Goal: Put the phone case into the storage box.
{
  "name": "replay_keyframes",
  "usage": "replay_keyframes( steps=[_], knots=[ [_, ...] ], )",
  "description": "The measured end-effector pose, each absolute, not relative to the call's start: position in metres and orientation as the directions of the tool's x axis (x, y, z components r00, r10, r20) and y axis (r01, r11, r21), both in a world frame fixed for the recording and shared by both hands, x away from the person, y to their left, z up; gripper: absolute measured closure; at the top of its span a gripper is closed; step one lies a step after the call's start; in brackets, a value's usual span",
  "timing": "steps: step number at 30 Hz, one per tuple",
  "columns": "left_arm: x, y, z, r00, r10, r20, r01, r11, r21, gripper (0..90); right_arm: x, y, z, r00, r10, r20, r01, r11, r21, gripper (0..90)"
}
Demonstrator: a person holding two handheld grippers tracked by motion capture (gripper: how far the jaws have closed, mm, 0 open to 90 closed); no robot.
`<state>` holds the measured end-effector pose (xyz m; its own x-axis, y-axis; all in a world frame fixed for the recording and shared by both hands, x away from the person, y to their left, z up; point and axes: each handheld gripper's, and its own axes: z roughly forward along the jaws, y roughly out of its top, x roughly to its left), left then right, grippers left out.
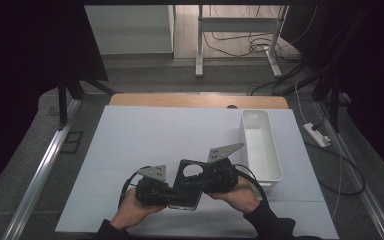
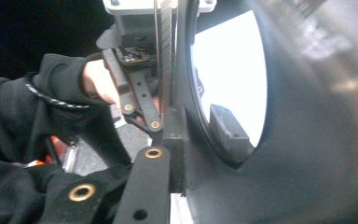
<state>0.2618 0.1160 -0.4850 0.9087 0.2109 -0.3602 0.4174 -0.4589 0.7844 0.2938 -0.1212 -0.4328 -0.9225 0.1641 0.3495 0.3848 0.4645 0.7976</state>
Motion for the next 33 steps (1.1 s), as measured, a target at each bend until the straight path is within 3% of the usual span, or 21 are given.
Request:
replay_keyframes(
  steps=[4, 5, 17, 28, 33],
  knots=[
    [0.262, 0.117, -0.484, 0.903, 0.244, -0.354, 0.429, -0.465, 0.774, 84.8, 0.294, -0.121, -0.433, -0.923, 0.198, 0.330, 0.385, 0.460, 0.800, 68.5],
    [0.262, 0.118, -0.485, 0.897, 0.267, -0.353, 0.440, -0.470, 0.765, 84.9, 0.294, -0.121, -0.432, -0.924, 0.217, 0.314, 0.381, 0.459, 0.803, 61.4],
    [0.262, 0.121, -0.485, 0.875, 0.366, -0.317, 0.471, -0.488, 0.735, 84.8, 0.297, -0.128, -0.429, -0.914, 0.324, 0.243, 0.374, 0.442, 0.816, 29.0],
    [0.263, 0.125, -0.484, 0.823, 0.471, -0.318, 0.536, -0.456, 0.711, 84.8, 0.300, -0.136, -0.425, -0.887, 0.427, 0.177, 0.376, 0.445, 0.812, 4.7],
    [0.262, 0.127, -0.483, 0.794, 0.525, -0.306, 0.562, -0.444, 0.698, 84.8, 0.304, -0.142, -0.422, -0.865, 0.479, 0.150, 0.383, 0.436, 0.815, 0.0]
  ],
)
